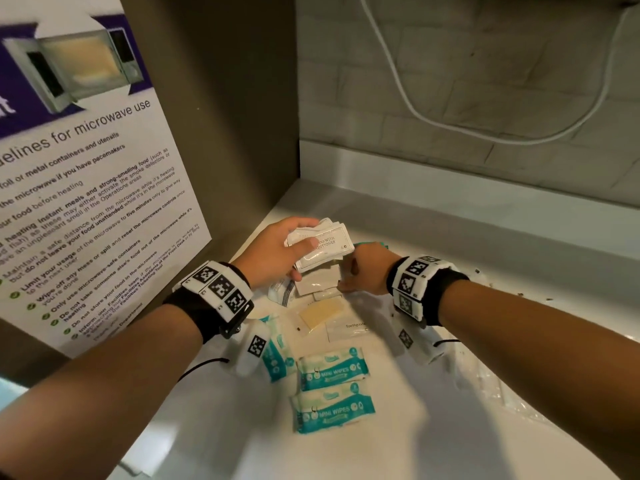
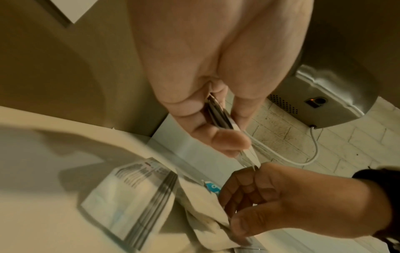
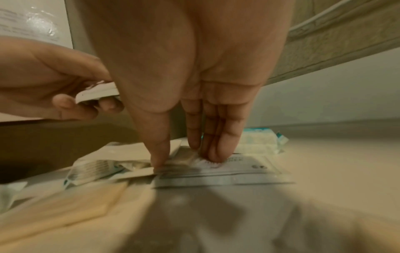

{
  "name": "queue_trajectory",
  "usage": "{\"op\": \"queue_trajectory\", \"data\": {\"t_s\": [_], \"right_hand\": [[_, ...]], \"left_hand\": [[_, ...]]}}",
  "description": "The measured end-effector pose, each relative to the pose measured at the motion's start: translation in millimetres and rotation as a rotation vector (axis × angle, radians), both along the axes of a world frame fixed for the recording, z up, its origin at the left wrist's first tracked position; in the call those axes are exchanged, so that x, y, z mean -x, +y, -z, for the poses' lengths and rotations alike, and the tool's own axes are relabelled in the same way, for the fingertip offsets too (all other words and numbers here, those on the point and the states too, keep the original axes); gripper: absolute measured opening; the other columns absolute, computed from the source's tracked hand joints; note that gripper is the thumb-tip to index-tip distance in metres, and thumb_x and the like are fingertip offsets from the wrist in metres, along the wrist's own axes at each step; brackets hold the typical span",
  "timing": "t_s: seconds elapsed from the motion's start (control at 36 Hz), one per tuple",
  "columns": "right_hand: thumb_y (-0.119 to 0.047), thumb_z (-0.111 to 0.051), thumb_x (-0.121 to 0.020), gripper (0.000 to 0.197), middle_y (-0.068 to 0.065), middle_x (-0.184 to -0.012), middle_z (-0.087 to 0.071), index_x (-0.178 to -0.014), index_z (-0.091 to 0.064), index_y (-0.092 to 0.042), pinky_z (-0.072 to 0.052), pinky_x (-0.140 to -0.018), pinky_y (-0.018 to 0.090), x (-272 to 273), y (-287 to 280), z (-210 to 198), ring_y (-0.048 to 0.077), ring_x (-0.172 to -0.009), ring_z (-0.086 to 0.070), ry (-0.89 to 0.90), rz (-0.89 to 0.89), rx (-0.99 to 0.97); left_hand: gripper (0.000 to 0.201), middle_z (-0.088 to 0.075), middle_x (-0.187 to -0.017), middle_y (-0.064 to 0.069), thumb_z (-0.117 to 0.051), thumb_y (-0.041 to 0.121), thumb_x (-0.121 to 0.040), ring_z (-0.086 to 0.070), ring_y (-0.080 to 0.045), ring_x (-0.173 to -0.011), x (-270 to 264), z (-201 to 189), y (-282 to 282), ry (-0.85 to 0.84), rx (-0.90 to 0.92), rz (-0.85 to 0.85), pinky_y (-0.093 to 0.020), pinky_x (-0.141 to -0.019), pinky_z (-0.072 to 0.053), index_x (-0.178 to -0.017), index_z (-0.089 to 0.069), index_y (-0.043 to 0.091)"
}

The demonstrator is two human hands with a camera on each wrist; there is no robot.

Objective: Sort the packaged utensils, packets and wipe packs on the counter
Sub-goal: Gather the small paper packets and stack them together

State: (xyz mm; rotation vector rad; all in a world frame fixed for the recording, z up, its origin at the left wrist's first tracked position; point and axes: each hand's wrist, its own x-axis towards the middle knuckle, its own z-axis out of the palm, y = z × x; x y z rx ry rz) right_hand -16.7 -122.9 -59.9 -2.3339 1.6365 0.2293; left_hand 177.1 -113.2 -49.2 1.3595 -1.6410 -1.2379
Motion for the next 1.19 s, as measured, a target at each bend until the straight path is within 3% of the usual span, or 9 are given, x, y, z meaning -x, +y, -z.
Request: {"op": "queue_trajectory", "data": {"t_s": [0.08,0.17,0.25,0.39,0.56,0.75,0.97,1.08,1.19], "right_hand": [[-0.043,-0.069,-0.080,0.031,-0.002,-0.089,-0.062,-0.093,-0.064,-0.016,-0.045,-0.070,0.026,2,-2,1,0.018,-0.082,-0.058,-0.118,0.052,-0.049],[-0.032,-0.079,-0.074,0.035,-0.005,-0.100,-0.066,-0.102,-0.063,-0.017,-0.049,-0.079,0.026,16,-2,-2,0.016,-0.089,-0.062,-0.278,0.125,-0.088],[-0.023,-0.079,-0.075,0.042,-0.004,-0.107,-0.062,-0.112,-0.059,-0.017,-0.044,-0.079,0.024,33,0,-7,0.015,-0.090,-0.058,-0.269,0.178,-0.066],[-0.021,-0.071,-0.079,0.046,0.001,-0.120,-0.063,-0.124,-0.061,-0.018,-0.047,-0.095,0.031,49,11,-6,0.023,-0.109,-0.058,-0.003,0.107,-0.053],[-0.030,-0.063,-0.084,0.047,0.004,-0.121,-0.059,-0.129,-0.056,-0.022,-0.049,-0.093,0.034,42,17,2,0.024,-0.108,-0.057,0.026,0.095,-0.034],[-0.034,-0.063,-0.085,0.059,0.002,-0.134,-0.053,-0.140,-0.046,-0.022,-0.042,-0.104,0.037,36,13,-4,0.024,-0.120,-0.052,0.088,0.070,-0.076],[-0.033,-0.069,-0.084,0.065,0.001,-0.136,-0.055,-0.142,-0.042,-0.022,-0.039,-0.107,0.036,25,6,-13,0.024,-0.124,-0.052,0.150,0.096,-0.153],[-0.036,-0.075,-0.078,0.057,0.003,-0.124,-0.062,-0.128,-0.056,-0.018,-0.045,-0.100,0.035,21,7,-14,0.026,-0.112,-0.058,0.170,0.127,-0.127],[-0.045,-0.081,-0.067,0.073,0.006,-0.120,-0.055,-0.129,-0.054,-0.016,-0.050,-0.094,0.040,18,8,-11,0.028,-0.104,-0.059,0.179,0.184,-0.036]], "left_hand": [[0.030,-0.067,-0.116,0.000,-0.061,0.021,-0.095,-0.071,-0.031,-0.081,-1,-1,0,0.000,-0.002,0.000,-0.032,-0.059,-0.059,-0.124,-0.059,0.031],[0.031,-0.067,-0.116,-0.001,-0.061,0.022,-0.095,-0.069,-0.021,-0.069,-2,-1,0,-0.002,0.004,0.003,-0.033,-0.059,-0.058,-0.125,-0.059,0.031],[0.033,-0.066,-0.117,-0.001,-0.061,0.020,-0.095,-0.069,-0.013,-0.070,0,-2,1,0.001,0.010,0.005,-0.029,-0.055,-0.059,-0.127,-0.058,0.029],[0.032,-0.067,-0.115,0.001,-0.063,0.022,-0.094,-0.069,-0.038,-0.084,9,-4,5,-0.013,-0.017,0.020,-0.054,-0.070,-0.058,-0.124,-0.059,0.033],[0.035,-0.063,-0.115,0.005,-0.060,0.019,-0.096,-0.070,-0.019,-0.085,19,-9,9,-0.028,0.012,0.055,-0.024,-0.052,-0.056,-0.130,-0.056,0.026],[0.037,-0.062,-0.121,0.003,-0.060,0.018,-0.096,-0.069,-0.016,-0.088,17,-10,12,-0.042,0.021,0.084,-0.024,-0.054,-0.057,-0.131,-0.055,0.026],[0.036,-0.063,-0.121,0.000,-0.060,0.019,-0.096,-0.070,-0.018,-0.079,15,-8,14,-0.062,0.002,0.077,-0.023,-0.052,-0.056,-0.131,-0.055,0.026],[0.034,-0.065,-0.119,0.000,-0.061,0.023,-0.095,-0.070,-0.036,-0.079,17,-9,16,-0.066,-0.022,0.074,-0.043,-0.064,-0.059,-0.128,-0.057,0.031],[0.033,-0.067,-0.117,-0.002,-0.061,0.024,-0.095,-0.069,-0.043,-0.084,20,-11,20,-0.066,-0.032,0.071,-0.055,-0.068,-0.057,-0.126,-0.057,0.032]]}}
